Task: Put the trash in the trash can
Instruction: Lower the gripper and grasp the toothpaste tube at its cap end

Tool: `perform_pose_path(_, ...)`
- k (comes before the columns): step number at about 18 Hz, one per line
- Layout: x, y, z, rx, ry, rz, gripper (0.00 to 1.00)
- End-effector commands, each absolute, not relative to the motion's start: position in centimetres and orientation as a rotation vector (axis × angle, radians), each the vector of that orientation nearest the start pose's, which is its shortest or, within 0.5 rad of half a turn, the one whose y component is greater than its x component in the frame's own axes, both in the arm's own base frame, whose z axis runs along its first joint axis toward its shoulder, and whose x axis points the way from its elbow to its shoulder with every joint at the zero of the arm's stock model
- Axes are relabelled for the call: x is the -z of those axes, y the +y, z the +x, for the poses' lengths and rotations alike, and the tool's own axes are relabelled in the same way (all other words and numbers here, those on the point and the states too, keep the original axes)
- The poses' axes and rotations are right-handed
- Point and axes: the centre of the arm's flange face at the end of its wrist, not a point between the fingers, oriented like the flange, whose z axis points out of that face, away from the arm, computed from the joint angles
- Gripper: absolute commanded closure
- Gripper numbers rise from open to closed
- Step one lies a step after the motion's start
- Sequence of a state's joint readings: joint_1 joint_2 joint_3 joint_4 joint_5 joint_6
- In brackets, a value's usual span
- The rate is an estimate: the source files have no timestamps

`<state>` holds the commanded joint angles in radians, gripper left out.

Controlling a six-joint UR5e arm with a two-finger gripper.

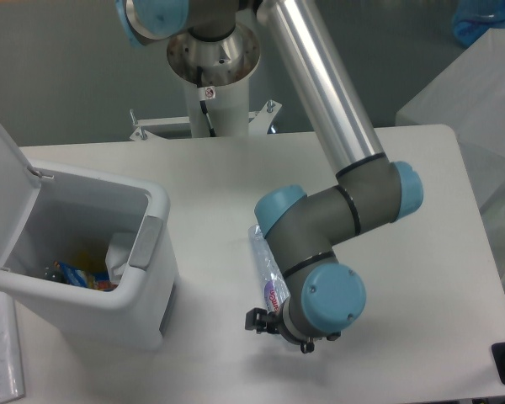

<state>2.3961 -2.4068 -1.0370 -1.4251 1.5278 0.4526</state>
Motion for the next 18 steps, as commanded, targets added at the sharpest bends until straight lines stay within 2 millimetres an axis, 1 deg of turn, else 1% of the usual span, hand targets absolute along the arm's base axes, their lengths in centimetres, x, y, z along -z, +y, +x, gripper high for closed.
perform_pose_path(2,-21.0,62.7,-47.2,0.145,-0.614,-3.223,0.03)
perform_pose_path(3,-20.1,62.7,-47.1,0.122,-0.615,-3.247,0.03)
perform_pose_path(5,-19.4,63.0,-46.7,0.097,-0.605,-3.273,0.04)
perform_pose_path(6,-19.4,63.0,-46.7,0.092,-0.617,-3.273,0.06)
perform_pose_path(10,-18.8,63.1,-46.6,0.096,-0.646,-3.272,0.23)
perform_pose_path(12,-18.5,63.3,-46.4,0.099,-0.641,-3.279,0.36)
perform_pose_path(13,-18.5,63.3,-46.4,0.099,-0.641,-3.279,0.5)
perform_pose_path(14,-18.5,63.4,-46.3,0.099,-0.636,-3.28,0.66)
perform_pose_path(15,-18.5,63.4,-46.3,0.097,-0.639,-3.28,0.8)
perform_pose_path(16,-18.6,63.3,-46.3,0.095,-0.638,-3.279,0.9)
perform_pose_path(17,-18.7,63.3,-46.3,0.094,-0.638,-3.278,0.98)
perform_pose_path(18,-18.8,63.4,-46.2,0.092,-0.636,-3.277,0.99)
